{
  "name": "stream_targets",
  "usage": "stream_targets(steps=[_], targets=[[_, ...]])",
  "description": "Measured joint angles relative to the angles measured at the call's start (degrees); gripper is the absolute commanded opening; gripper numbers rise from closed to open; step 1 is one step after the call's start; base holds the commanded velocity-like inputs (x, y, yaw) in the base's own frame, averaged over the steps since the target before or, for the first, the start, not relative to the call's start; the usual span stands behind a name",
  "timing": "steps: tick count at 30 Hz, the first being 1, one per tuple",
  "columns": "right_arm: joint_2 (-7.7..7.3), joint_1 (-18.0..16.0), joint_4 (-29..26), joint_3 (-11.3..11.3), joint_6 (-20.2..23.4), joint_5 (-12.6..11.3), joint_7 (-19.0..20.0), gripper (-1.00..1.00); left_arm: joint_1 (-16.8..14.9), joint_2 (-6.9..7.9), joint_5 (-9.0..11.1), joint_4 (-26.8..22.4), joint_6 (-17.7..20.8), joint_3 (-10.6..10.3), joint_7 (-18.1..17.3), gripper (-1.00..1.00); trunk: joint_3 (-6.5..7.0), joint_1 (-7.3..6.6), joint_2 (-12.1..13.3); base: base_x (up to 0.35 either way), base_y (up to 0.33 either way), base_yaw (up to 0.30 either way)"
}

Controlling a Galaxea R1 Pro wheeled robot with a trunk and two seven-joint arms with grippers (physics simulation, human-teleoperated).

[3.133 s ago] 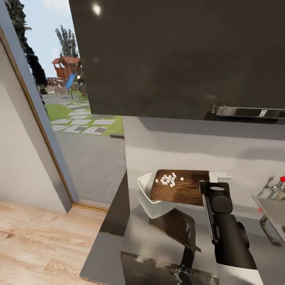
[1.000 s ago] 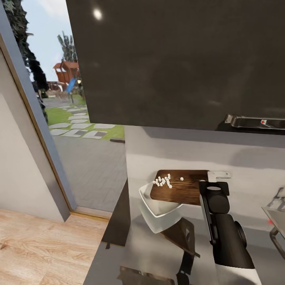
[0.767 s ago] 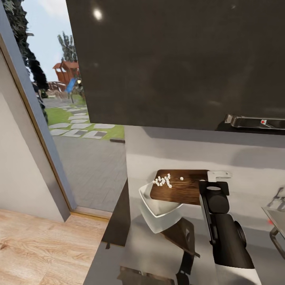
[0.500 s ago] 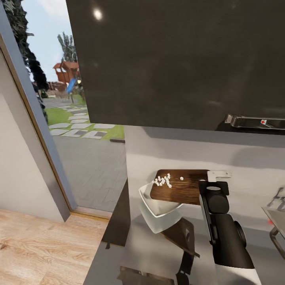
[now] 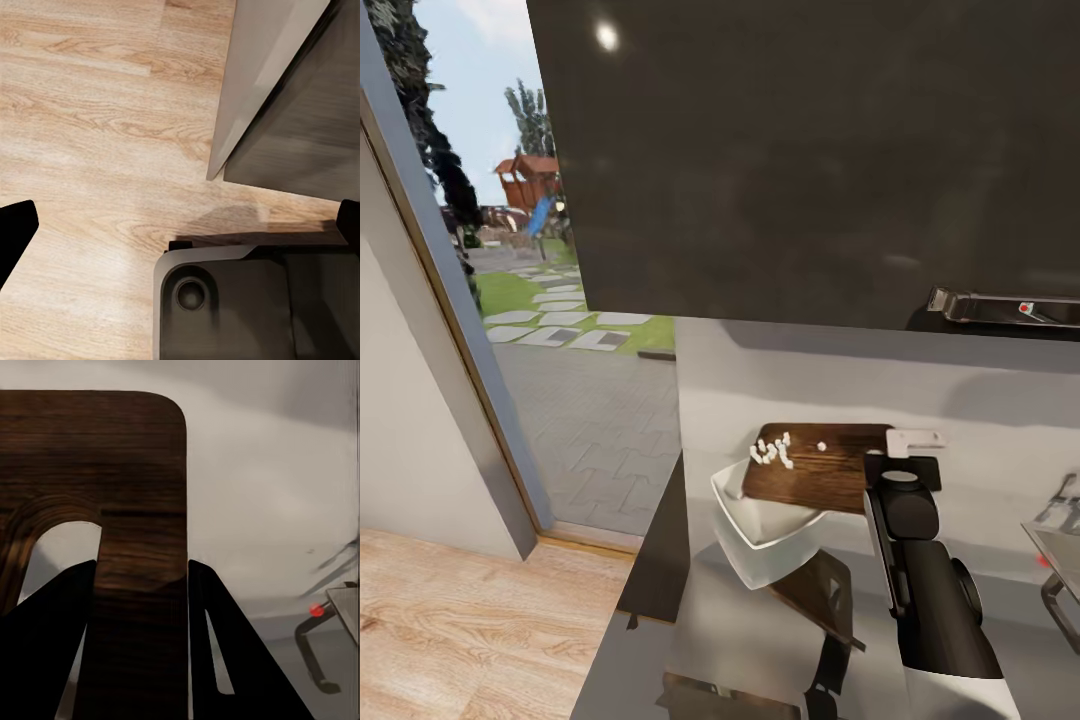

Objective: In the kitchen, take the Vidalia onion out of the sink, dice it on the chopping board with the paring knife, put the diced onion into the bowl on the countertop, then place both the paring knife and the chopping board into the sink.

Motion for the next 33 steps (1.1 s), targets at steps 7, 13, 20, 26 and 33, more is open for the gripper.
stream_targets(steps=[7,13,20,26,33], targets=[[0.00,0.0,0.1,0.0,-0.5,0.0,-1.1,-1.00,0.0,0.03,0.0,0.0,0.0,0.0,0.0,1.00,0.00,0.00,0.0,0.000,0.000,0.000],[-0.08,0.0,0.1,0.2,-1.0,-0.1,-1.1,-1.00,0.0,0.02,0.0,0.0,0.0,0.0,0.0,1.00,0.00,0.00,0.0,0.000,0.000,0.000],[-0.08,0.0,0.1,0.3,-0.9,-0.1,-1.1,-1.00,0.0,0.01,0.0,0.2,0.0,0.0,0.0,1.00,0.00,0.02,0.0,-0.060,0.000,0.000],[-0.08,0.0,0.1,0.4,-0.9,-0.1,-1.1,-1.00,0.0,0.02,0.0,0.2,0.0,-0.1,0.0,1.00,0.00,0.02,0.0,-0.198,0.000,0.000],[-0.09,0.0,0.2,0.5,-0.8,-0.2,-1.2,-1.00,0.0,0.01,0.0,0.2,0.0,-0.1,0.0,1.00,0.00,0.00,0.0,-0.044,0.000,0.000]])
